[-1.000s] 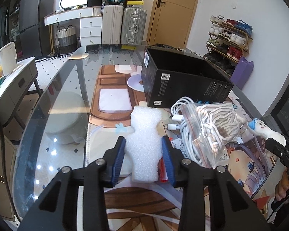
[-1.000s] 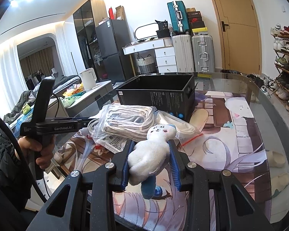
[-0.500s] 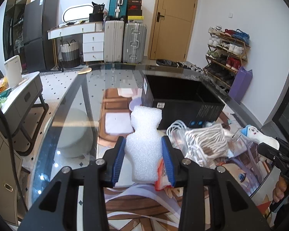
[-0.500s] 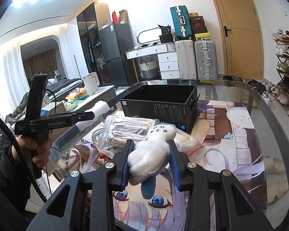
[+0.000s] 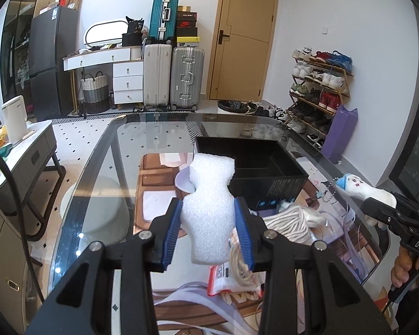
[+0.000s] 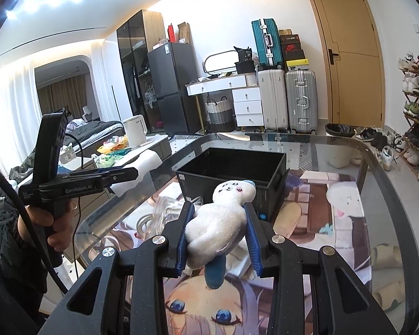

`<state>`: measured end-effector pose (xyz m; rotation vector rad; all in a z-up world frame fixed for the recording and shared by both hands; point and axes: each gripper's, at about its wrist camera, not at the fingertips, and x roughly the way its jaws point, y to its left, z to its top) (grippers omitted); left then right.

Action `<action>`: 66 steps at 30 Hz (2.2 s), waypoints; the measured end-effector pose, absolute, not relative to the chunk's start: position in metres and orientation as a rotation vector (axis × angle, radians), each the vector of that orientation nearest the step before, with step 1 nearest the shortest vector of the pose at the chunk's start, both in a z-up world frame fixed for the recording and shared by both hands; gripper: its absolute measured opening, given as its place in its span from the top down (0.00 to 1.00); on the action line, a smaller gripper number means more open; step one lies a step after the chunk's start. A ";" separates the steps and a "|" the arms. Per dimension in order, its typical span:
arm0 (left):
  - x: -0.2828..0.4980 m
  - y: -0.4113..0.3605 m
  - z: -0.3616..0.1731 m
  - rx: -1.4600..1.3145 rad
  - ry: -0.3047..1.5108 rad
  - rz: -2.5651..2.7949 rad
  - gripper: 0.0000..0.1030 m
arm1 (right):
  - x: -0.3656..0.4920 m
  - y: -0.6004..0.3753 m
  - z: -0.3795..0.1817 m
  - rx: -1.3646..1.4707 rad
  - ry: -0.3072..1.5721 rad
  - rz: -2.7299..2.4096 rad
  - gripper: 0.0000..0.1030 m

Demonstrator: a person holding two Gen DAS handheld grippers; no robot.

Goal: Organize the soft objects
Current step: 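Lift the doll and foam block and carry both over the black box, then lower the doll and foam block into the box and open both grippers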

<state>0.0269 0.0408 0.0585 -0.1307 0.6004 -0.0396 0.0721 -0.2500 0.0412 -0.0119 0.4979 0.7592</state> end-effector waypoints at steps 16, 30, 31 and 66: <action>0.052 0.040 0.078 -0.125 0.566 -0.069 0.64 | 0.107 -0.242 0.056 0.021 0.483 0.792 0.66; 0.072 0.031 0.087 -0.095 0.547 -0.098 0.64 | 0.125 -0.227 0.063 0.009 0.484 0.828 0.66; 0.073 0.031 0.086 -0.093 0.546 -0.099 0.64 | 0.127 -0.225 0.063 0.006 0.486 0.831 0.66; 0.155 0.001 0.043 -0.024 0.654 -0.110 0.64 | 0.201 -0.189 0.044 -0.021 0.610 0.830 0.66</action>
